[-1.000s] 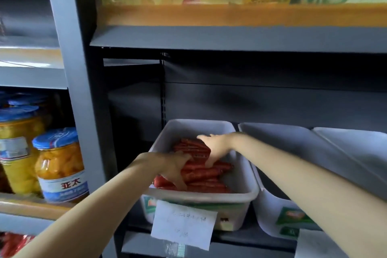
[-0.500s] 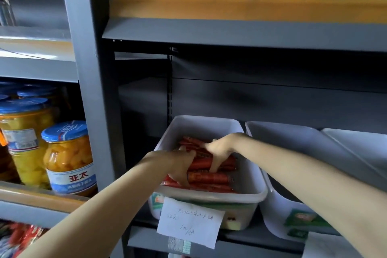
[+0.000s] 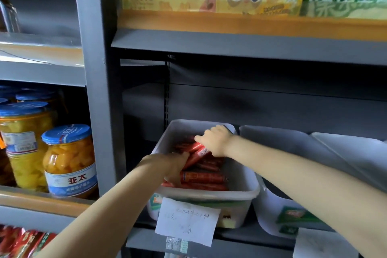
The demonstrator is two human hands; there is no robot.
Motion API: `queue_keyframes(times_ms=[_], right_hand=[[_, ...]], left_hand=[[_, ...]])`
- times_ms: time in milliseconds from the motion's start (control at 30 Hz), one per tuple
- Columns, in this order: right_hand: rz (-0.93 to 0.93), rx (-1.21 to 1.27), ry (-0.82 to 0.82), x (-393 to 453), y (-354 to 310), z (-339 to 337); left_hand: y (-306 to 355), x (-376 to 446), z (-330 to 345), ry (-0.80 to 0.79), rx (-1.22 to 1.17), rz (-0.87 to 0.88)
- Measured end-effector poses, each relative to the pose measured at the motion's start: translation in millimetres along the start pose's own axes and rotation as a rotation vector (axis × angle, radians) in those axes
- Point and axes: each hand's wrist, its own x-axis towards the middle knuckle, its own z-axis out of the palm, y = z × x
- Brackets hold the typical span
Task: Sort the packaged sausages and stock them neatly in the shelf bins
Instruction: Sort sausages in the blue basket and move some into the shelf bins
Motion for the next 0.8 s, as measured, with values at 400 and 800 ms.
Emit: queue_keyframes(times_ms=[400, 800], right_hand=[[0.367, 0.123, 0.271, -110, 61, -4], [0.448, 0.732, 0.510, -242, 51, -46]], left_hand=[[2, 8, -3, 0.004, -0.024, 0.065], [81, -106, -59, 0.799, -1.291, 0.283]])
